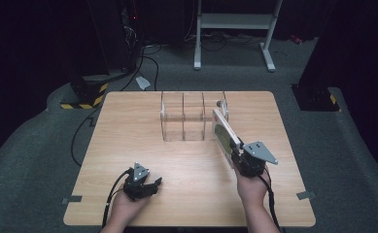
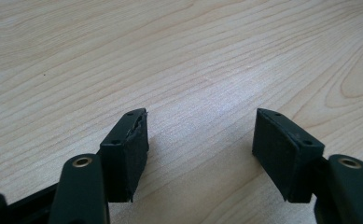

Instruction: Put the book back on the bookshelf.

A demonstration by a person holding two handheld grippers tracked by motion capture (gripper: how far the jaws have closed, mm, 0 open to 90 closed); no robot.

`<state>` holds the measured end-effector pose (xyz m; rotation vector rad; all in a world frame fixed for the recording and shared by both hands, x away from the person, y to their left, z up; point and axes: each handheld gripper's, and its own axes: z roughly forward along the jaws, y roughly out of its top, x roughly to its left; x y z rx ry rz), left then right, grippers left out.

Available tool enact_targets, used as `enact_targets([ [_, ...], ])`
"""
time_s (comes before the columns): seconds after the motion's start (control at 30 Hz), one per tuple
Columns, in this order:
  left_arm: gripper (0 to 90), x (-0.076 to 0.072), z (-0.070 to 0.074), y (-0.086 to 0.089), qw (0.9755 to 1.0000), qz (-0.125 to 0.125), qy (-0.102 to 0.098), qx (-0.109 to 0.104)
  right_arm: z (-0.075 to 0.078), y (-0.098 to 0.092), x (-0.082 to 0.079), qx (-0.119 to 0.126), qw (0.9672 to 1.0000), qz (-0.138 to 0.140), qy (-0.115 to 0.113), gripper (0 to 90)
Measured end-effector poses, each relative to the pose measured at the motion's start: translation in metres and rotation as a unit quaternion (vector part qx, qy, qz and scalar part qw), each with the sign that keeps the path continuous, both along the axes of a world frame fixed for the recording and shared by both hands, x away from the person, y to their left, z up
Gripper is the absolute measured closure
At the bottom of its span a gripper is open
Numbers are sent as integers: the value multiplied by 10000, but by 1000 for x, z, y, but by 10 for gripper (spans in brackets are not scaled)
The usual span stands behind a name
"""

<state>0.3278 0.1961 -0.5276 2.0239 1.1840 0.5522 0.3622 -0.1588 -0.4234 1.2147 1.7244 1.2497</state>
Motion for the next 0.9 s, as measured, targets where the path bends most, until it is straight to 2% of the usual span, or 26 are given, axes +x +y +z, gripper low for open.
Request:
enact_targets([
  [0.03,358,0,0,0,10000,0,-2,-1,1,3,6,-62,10000,-60,-14,754],
  [0.37,358,0,0,0,10000,-8,1,-4,0,13,30,-5,9998,-175,55,754],
  [0.9,356,0,0,1,10000,-42,3,-12,3,35,69,-78,9995,-300,-40,754],
])
